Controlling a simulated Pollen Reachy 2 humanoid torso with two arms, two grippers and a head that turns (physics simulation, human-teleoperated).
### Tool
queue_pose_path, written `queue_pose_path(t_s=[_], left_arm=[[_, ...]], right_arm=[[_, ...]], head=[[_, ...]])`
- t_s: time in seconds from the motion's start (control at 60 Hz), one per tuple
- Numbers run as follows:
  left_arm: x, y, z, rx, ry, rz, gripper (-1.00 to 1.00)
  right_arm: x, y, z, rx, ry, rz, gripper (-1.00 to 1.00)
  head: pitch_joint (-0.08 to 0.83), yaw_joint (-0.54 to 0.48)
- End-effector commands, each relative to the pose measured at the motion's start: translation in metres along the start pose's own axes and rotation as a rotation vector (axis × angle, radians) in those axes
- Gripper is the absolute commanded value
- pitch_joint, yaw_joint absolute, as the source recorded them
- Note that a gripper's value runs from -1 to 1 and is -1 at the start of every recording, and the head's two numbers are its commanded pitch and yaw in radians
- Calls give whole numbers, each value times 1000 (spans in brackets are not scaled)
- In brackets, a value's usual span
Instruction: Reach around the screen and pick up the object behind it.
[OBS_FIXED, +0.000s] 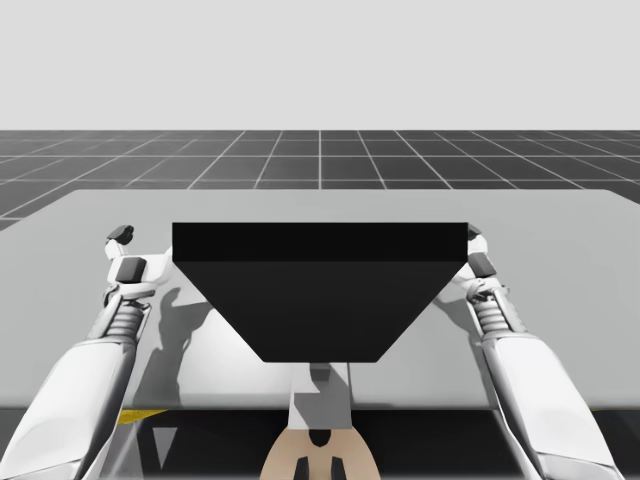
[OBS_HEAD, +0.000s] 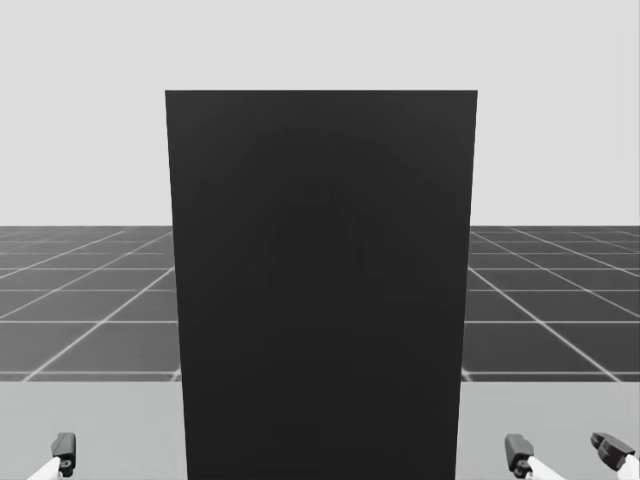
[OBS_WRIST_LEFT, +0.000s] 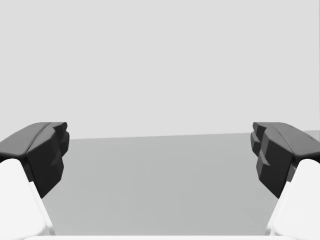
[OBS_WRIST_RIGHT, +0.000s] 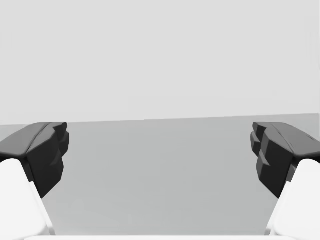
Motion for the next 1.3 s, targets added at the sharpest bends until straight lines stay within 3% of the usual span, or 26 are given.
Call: queue_pose_path(t_s=[0.017, 0.067, 0.217, 0.35, 0.367, 0.433, 0.583, 0.7, 0.817, 1.167, 1.3], left_arm=[[0, 0, 0, -2, 3, -3, -1000], [0, -1, 1, -4, 6, -3, -1000], [-2, -4, 1, -64, 43, 9, -1000], [4, -11, 10, -211, 80, 91, -1000], [6, -13, 13, -262, 96, 118, -1000], [11, -17, 19, -347, 102, 134, -1000], [26, -17, 35, -515, 81, 157, -1000], [36, -14, 49, -661, 87, 171, -1000], [40, -9, 63, -771, 97, 176, -1000], [42, 2, 90, -1050, 130, 255, -1000], [34, 6, 92, -1090, 172, 217, -1000]], right_arm=[[0, 2, 3, 2, 33, 22, -1000], [0, 4, 4, 14, 32, 29, -1000], [2, 4, 5, 107, 36, -6, -1000], [9, 3, 10, 245, 18, -19, -1000], [11, 4, 13, 289, 15, -17, -1000], [14, 7, 17, 382, 7, -40, -1000], [24, 15, 31, 552, -27, -66, -1000], [30, 17, 45, 670, -46, -52, -1000], [27, 14, 59, 756, -41, -33, -1000], [19, 13, 86, 995, 17, -30, -1000], [17, 14, 88, 1005, 28, -21, -1000]], head=[[5, 2], [6, 2], [6, 0], [9, -1], [10, -1], [14, -3], [24, -4], [34, 2], [42, 3], [62, 1], [69, 12]])
